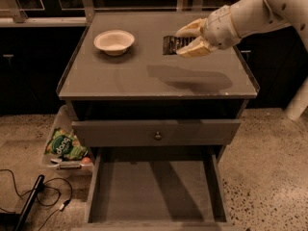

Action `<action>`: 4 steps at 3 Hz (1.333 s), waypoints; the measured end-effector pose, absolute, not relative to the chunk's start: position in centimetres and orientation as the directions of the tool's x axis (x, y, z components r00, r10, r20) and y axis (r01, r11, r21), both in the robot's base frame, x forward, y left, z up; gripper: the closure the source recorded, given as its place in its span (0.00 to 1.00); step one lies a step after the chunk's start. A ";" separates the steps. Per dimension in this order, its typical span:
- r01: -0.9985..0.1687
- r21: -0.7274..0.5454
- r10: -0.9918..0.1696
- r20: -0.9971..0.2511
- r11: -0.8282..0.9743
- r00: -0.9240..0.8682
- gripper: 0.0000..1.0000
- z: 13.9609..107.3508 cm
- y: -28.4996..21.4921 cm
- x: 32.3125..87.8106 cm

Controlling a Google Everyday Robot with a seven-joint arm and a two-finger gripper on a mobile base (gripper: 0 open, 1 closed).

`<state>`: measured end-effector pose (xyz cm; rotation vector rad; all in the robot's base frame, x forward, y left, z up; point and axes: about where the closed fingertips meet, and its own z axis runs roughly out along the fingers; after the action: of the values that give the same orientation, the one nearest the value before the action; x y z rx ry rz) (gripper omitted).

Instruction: Pick rxbar chocolate from middle drawer and place on counter

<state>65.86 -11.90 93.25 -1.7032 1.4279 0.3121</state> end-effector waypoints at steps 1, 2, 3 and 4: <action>-0.929 -0.366 -0.716 -0.664 0.060 0.215 1.00 90.3 -11.3 66.8; -0.955 -0.280 -0.737 -0.665 0.101 0.117 1.00 86.7 -11.5 67.3; -0.956 -0.275 -0.737 -0.667 0.104 0.112 0.81 86.7 -11.4 67.3; -0.956 -0.275 -0.737 -0.667 0.104 0.112 0.58 86.7 -11.4 67.3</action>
Offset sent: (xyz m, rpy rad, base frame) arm 0.0175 -0.0046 -0.1043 -0.0855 0.2933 -0.1666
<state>67.26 -11.43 86.66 -1.6799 1.6713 0.3900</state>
